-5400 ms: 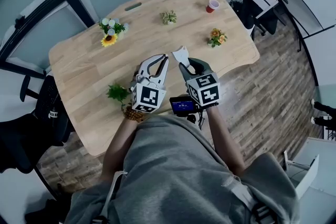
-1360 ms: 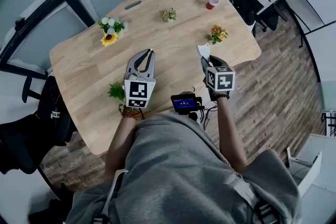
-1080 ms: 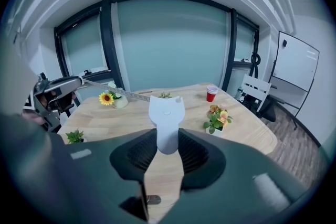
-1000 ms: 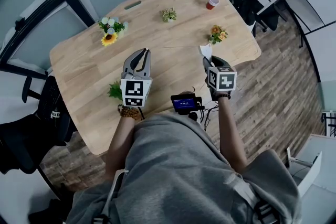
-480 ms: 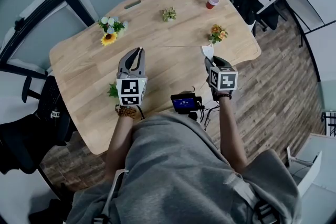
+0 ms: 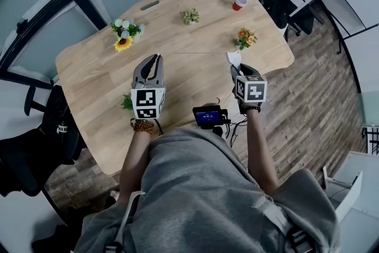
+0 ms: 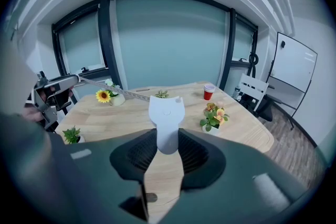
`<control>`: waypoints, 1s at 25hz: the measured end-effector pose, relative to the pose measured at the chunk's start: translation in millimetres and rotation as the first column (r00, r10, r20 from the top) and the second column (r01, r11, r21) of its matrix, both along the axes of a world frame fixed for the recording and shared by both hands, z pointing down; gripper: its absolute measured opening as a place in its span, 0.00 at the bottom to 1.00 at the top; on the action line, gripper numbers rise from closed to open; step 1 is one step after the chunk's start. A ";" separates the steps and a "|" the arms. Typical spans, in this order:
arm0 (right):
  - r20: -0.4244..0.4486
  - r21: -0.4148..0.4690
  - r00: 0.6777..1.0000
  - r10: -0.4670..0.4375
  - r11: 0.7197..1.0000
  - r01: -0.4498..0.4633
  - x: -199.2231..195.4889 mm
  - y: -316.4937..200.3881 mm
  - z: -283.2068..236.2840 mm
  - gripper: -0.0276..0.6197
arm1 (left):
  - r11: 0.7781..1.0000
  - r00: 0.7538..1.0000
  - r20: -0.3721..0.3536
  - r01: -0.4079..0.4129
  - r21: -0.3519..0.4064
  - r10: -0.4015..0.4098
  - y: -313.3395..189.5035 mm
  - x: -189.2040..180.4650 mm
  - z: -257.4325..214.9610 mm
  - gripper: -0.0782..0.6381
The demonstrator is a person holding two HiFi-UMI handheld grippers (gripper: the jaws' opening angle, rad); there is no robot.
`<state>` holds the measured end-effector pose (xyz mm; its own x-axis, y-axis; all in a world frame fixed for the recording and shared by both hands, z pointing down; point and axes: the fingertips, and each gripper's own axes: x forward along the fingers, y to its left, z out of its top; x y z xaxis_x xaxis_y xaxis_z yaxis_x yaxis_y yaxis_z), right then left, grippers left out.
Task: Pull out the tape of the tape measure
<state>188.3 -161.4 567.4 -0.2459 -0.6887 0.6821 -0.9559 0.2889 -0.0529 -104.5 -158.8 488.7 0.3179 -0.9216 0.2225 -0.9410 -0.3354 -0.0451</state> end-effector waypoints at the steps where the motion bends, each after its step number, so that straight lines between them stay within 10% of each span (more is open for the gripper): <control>1: -0.001 0.001 1.000 0.001 1.000 -0.001 -0.1 -0.2 -0.2 0.25 | 1.000 1.000 0.000 0.002 0.000 -0.002 -0.1 -0.7 -0.1 0.16; 25: -0.030 -0.002 0.998 0.048 0.999 -0.048 26.4 -0.2 3.0 0.25 | 0.993 0.991 -0.067 0.112 -0.024 -0.113 -2.2 -34.5 1.7 0.16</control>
